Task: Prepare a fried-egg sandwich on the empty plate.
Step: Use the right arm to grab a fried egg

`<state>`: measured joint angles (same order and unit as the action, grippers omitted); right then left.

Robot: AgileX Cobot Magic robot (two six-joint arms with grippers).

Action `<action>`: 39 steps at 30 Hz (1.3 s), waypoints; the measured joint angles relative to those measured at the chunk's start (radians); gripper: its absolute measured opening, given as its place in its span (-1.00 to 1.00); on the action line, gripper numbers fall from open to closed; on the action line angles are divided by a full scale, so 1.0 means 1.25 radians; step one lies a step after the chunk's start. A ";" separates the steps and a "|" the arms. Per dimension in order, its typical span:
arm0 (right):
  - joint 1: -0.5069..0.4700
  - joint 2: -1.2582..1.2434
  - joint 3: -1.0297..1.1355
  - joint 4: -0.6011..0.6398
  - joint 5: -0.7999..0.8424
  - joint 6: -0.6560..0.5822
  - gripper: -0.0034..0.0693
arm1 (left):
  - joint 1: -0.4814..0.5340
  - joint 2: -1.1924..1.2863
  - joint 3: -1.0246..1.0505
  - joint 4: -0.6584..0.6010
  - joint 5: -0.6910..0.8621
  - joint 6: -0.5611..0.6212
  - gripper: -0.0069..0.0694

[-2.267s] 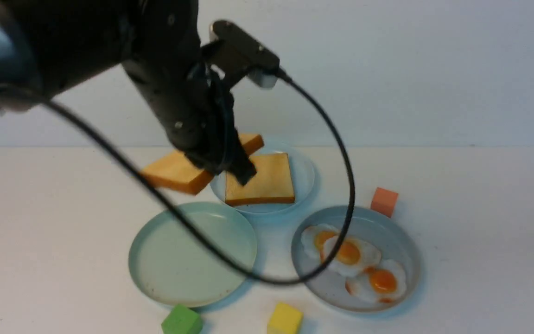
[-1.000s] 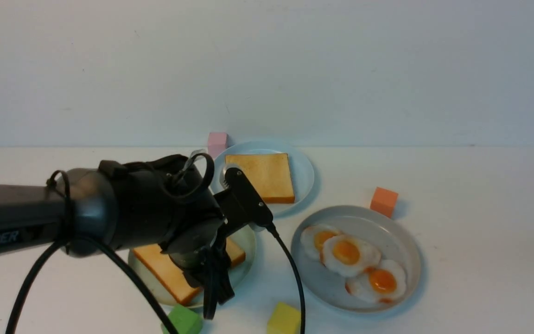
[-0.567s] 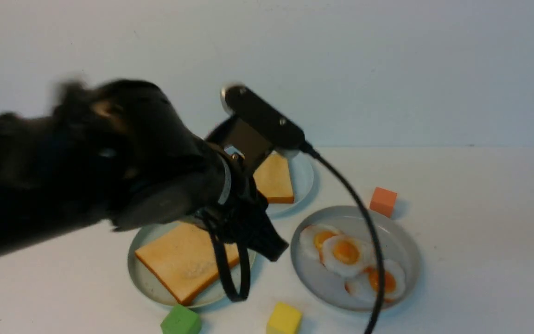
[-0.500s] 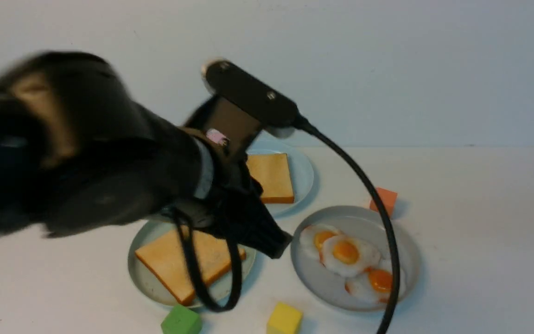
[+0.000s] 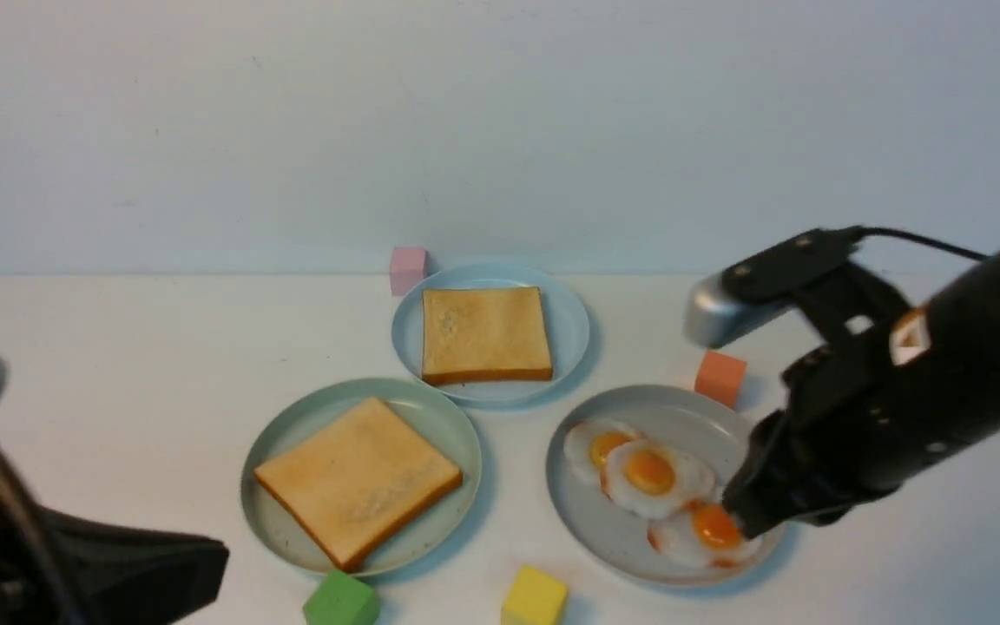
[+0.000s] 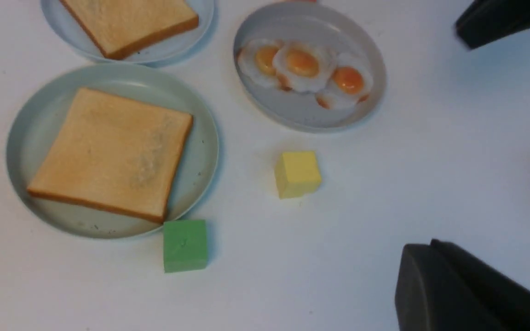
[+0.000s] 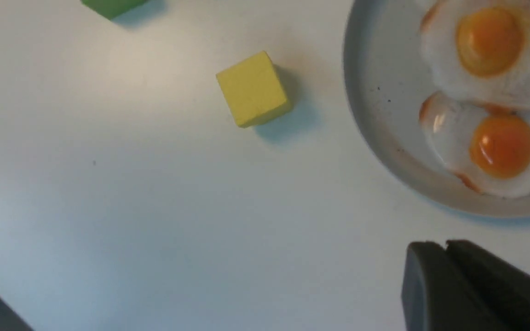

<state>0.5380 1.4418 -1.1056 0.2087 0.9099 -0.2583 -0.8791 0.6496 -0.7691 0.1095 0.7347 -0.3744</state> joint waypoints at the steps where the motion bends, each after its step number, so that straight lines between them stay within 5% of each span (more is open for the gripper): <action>1: 0.016 0.032 -0.020 -0.032 -0.003 0.011 -0.59 | 0.000 -0.008 0.002 0.000 -0.013 0.000 -0.85; 6: 0.045 0.166 -0.101 -0.143 -0.011 0.056 -0.09 | 0.000 -0.012 0.003 0.000 -0.077 0.000 -0.85; 10: 0.048 0.260 -0.151 -0.201 -0.024 0.088 0.67 | 0.000 -0.012 0.003 0.000 -0.103 0.000 -0.85; 13: 0.048 0.303 -0.166 -0.213 -0.053 0.089 0.92 | 0.000 -0.012 0.003 0.000 -0.105 -0.001 -0.85; 32: 0.048 0.451 -0.178 -0.324 -0.158 0.095 0.86 | 0.000 -0.012 0.003 0.000 -0.105 -0.001 -0.85; 39: 0.048 0.455 -0.180 -0.339 -0.162 0.083 0.41 | 0.000 -0.012 0.004 -0.005 -0.105 -0.001 -0.85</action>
<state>0.5975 2.0111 -1.3308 -0.2152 0.7069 -0.1549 -0.8791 0.6347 -0.7646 0.1029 0.6032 -0.3754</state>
